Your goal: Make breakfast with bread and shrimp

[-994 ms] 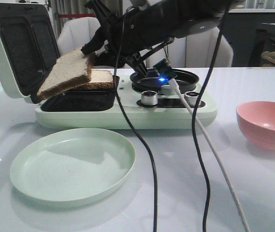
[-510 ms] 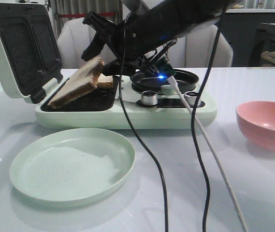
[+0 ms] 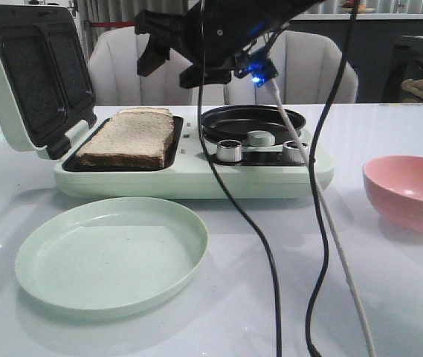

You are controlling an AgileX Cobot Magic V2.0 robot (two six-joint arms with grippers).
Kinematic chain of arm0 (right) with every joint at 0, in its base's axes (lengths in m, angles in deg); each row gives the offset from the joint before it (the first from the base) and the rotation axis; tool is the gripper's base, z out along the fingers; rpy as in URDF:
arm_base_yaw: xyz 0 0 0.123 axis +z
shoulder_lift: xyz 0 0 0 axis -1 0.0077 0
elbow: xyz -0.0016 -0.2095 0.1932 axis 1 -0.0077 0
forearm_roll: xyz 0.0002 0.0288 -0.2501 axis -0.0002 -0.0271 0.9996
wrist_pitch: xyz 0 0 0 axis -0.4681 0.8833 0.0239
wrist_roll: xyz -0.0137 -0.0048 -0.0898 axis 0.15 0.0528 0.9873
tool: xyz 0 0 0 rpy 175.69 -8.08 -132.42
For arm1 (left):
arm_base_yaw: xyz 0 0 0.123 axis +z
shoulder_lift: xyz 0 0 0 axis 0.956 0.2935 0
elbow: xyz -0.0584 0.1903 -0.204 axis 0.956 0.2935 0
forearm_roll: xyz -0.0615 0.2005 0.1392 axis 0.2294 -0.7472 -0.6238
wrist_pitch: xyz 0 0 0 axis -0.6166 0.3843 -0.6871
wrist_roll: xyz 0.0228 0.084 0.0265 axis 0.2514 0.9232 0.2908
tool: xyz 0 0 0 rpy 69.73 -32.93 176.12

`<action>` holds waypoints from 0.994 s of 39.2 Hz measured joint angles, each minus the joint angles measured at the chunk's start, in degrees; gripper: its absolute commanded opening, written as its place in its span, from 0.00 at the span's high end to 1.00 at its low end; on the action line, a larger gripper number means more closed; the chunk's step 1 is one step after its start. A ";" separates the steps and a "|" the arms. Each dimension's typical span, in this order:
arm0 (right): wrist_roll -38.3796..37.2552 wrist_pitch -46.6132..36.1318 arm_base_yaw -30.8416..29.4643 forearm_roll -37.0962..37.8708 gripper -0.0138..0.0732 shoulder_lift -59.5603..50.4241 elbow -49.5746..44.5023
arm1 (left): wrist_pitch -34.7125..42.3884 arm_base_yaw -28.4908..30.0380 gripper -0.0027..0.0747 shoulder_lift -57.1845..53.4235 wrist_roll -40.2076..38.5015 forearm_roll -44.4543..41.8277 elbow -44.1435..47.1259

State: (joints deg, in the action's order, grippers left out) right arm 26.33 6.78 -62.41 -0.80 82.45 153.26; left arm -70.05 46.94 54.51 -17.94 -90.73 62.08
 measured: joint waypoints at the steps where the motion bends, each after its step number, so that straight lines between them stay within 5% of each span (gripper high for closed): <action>1: 0.00 0.00 -0.22 1.11 0.23 -0.64 0.00 | 0.00 0.00 0.23 0.00 0.00 0.00 0.00; 13: -2.61 5.89 -4.60 13.57 0.23 -9.82 0.00 | 0.00 0.00 0.23 0.00 0.00 0.00 0.00; 27: -20.57 24.60 -14.90 43.21 0.23 -22.53 0.00 | 0.00 0.00 0.23 0.00 0.00 0.00 0.00; 39: -22.52 29.42 -23.21 43.28 0.23 -34.68 -2.71 | 0.00 0.00 0.23 0.00 0.00 0.00 0.00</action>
State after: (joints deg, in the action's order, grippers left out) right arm 3.80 36.19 -85.63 42.48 47.78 150.55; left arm -70.05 46.94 54.51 -17.94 -90.73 62.08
